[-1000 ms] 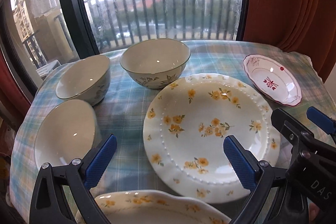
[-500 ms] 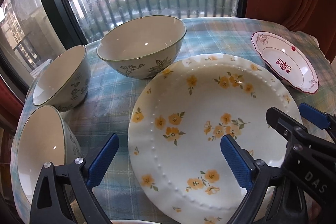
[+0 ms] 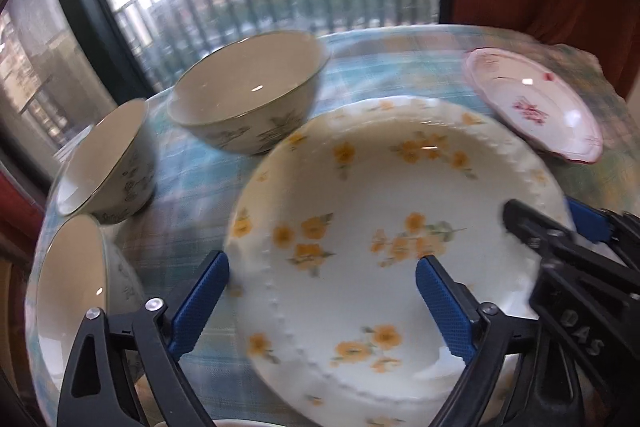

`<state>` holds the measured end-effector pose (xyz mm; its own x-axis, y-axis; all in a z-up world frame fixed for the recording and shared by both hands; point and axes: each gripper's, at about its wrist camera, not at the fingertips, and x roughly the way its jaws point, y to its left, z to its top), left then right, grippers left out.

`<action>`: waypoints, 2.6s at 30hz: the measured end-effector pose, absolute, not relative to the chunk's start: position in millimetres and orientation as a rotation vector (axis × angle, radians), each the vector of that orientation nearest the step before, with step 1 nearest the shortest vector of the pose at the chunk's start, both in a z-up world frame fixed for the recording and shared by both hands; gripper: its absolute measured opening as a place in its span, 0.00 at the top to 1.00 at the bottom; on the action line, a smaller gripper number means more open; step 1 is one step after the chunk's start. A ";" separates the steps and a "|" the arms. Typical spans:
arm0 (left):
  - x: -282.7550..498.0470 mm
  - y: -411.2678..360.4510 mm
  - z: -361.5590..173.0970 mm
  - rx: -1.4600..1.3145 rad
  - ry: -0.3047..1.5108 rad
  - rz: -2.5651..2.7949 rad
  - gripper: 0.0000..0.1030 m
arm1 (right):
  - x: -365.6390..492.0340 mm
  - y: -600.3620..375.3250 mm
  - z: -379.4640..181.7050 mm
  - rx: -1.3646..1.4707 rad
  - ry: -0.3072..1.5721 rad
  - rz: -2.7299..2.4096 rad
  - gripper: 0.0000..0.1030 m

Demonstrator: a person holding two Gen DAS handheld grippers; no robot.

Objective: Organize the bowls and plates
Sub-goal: 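Grasp the rim of the beaded-rim flower plate with both tools, then lift the beaded-rim plate with both tools and carry it over the wavy-rim plate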

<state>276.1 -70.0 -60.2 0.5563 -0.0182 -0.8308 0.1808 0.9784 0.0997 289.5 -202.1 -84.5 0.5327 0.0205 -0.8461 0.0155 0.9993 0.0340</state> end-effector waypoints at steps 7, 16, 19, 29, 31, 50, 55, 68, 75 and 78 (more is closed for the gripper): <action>271.5 -96.7 -64.5 0.165 1.050 -0.267 0.22 | 282.7 -214.9 -85.0 0.099 1.039 0.007 0.58; 275.4 -76.7 -63.1 0.179 1.021 -0.160 0.20 | 277.6 -205.3 -78.1 0.054 1.024 -0.001 0.58; 276.1 -73.3 -61.7 0.168 1.020 -0.164 0.19 | 279.8 -205.0 -76.5 0.050 1.023 -0.009 0.52; 284.8 -54.4 -60.4 0.140 1.010 -0.061 0.06 | 289.0 -197.2 -69.8 0.023 1.004 -0.018 0.33; 288.0 -53.9 -62.4 0.155 1.008 -0.062 0.07 | 292.5 -195.7 -72.4 0.023 1.009 -0.016 0.33; 286.5 -69.3 -70.2 0.224 1.006 -0.103 0.06 | 289.1 -205.4 -86.3 0.066 1.062 -0.035 0.43; 277.5 -84.8 -67.9 0.241 1.013 -0.156 0.06 | 274.4 -222.6 -84.2 0.083 1.062 -0.080 0.43; 271.4 -89.2 -71.1 0.243 1.005 -0.197 0.21 | 246.0 -243.0 -79.0 0.092 1.022 -0.080 0.43; 276.3 -85.1 -73.9 0.153 1.037 -0.205 0.21 | 245.1 -240.8 -89.0 0.070 1.029 -0.084 0.47; 276.3 -84.8 -74.0 0.146 1.048 -0.206 0.21 | 245.7 -240.1 -89.0 0.073 1.030 -0.102 0.47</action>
